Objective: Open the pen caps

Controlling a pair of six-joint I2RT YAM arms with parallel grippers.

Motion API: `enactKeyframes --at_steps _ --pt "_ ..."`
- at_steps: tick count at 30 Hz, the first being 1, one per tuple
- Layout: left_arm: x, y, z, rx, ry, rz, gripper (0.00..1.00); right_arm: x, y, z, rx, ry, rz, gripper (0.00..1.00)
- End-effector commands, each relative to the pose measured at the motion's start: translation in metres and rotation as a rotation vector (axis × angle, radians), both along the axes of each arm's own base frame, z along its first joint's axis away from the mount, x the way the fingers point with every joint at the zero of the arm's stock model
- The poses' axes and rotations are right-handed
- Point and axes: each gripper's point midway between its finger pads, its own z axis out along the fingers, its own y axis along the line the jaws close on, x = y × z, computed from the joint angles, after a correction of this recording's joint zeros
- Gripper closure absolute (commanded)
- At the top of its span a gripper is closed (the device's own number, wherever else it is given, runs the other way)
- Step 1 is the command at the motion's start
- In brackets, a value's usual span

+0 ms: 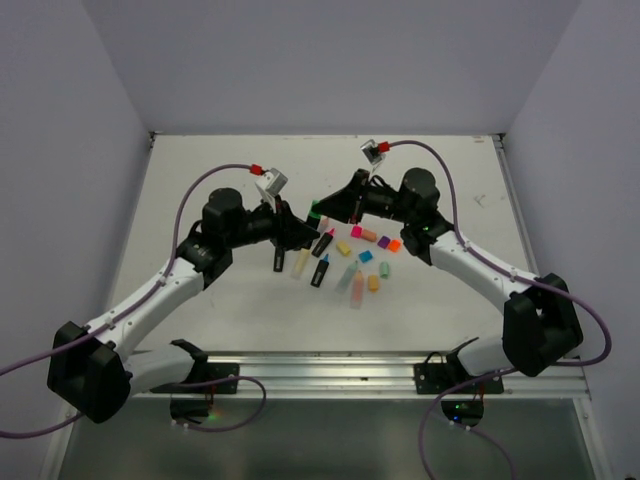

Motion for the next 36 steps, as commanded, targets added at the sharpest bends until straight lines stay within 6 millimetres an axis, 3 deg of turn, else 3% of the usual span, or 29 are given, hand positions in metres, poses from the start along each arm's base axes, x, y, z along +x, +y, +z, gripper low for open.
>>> enactKeyframes --at_steps 1,4,9,14,31,36 --pt "-0.007 -0.004 0.023 -0.071 -0.048 -0.054 0.74 -0.007 -0.007 0.028 0.059 -0.098 0.008 1.0" --pt "-0.011 -0.005 0.024 -0.082 -0.044 -0.072 0.8 -0.004 -0.012 0.033 0.082 -0.111 -0.005 1.0" --pt "-0.019 -0.009 0.019 -0.108 -0.013 -0.123 1.0 -0.001 -0.02 0.047 0.157 -0.155 -0.014 1.0" --pt "-0.027 -0.013 0.009 -0.119 0.046 -0.176 1.0 0.002 -0.034 0.068 0.24 -0.227 -0.024 1.0" --pt "-0.04 -0.008 -0.036 -0.039 0.156 -0.201 1.0 0.039 -0.09 0.145 0.324 -0.408 -0.225 1.0" --pt "-0.044 -0.007 -0.041 -0.044 0.169 -0.204 1.0 0.04 -0.094 0.151 0.329 -0.418 -0.228 1.0"
